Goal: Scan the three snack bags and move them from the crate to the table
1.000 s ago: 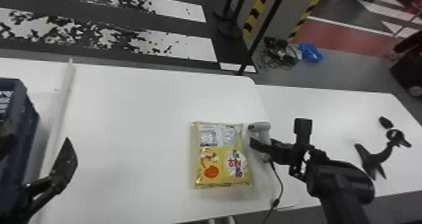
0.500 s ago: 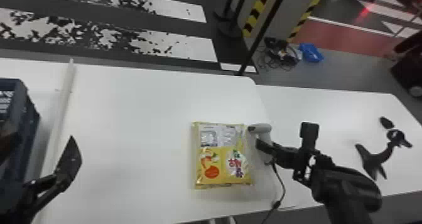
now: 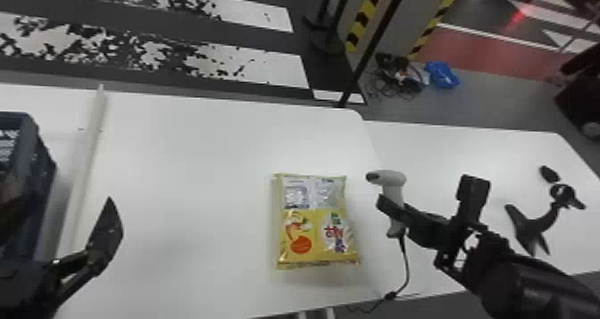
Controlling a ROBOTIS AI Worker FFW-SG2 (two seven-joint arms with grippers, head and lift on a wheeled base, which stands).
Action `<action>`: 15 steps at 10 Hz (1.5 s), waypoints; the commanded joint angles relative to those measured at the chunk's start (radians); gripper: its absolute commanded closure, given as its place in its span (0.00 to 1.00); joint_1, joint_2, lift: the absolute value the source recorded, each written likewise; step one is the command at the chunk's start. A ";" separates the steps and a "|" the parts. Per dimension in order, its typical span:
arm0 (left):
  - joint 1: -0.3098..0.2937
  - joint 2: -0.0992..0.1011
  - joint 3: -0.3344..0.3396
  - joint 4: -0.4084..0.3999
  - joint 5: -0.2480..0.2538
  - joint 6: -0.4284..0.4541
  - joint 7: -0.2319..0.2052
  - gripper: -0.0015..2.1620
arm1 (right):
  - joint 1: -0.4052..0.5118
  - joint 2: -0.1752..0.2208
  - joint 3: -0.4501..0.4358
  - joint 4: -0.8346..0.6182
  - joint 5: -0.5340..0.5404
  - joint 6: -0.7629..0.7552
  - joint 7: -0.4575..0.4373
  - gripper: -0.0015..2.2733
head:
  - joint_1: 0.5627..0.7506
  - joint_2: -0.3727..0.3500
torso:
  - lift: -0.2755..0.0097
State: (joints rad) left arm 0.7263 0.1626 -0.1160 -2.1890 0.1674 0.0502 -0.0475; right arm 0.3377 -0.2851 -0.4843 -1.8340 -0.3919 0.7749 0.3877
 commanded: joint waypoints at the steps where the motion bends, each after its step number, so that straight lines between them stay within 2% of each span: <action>1: -0.002 0.001 -0.008 -0.002 -0.003 0.001 0.000 0.02 | 0.050 0.040 -0.010 -0.162 -0.015 0.111 -0.012 0.99 | 0.70 0.03 | 0.75; 3: -0.002 0.003 -0.010 -0.003 -0.005 0.001 0.003 0.02 | 0.058 0.060 0.016 -0.243 -0.025 0.191 -0.036 0.99 | 0.70 0.03 | 0.75; 5: -0.002 0.005 -0.010 -0.003 -0.005 0.001 0.003 0.02 | 0.024 0.063 0.101 -0.255 0.021 0.203 -0.092 0.99 | 0.70 0.06 | 0.75; 7: -0.001 0.005 -0.011 -0.003 -0.005 -0.002 0.003 0.02 | -0.057 0.072 0.191 -0.182 0.096 0.203 -0.116 0.99 | 0.70 0.11 | 0.75; 9: -0.002 0.006 -0.004 0.000 -0.005 -0.002 0.003 0.02 | -0.120 0.087 0.230 -0.090 0.151 0.203 -0.124 0.99 | 0.70 0.16 | 0.75; 13: -0.011 0.003 0.007 0.009 0.001 0.001 -0.005 0.02 | -0.154 0.080 0.251 -0.045 0.203 0.212 -0.128 0.99 | 0.70 0.18 | 0.75; 15: -0.025 0.003 0.002 0.023 0.003 0.001 -0.005 0.02 | -0.149 0.080 0.296 -0.045 0.252 0.231 -0.128 0.99 | 0.70 0.18 | 0.75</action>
State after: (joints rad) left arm 0.7040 0.1652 -0.1130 -2.1698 0.1699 0.0514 -0.0522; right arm 0.1854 -0.2056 -0.2027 -1.8789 -0.1573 1.0059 0.2596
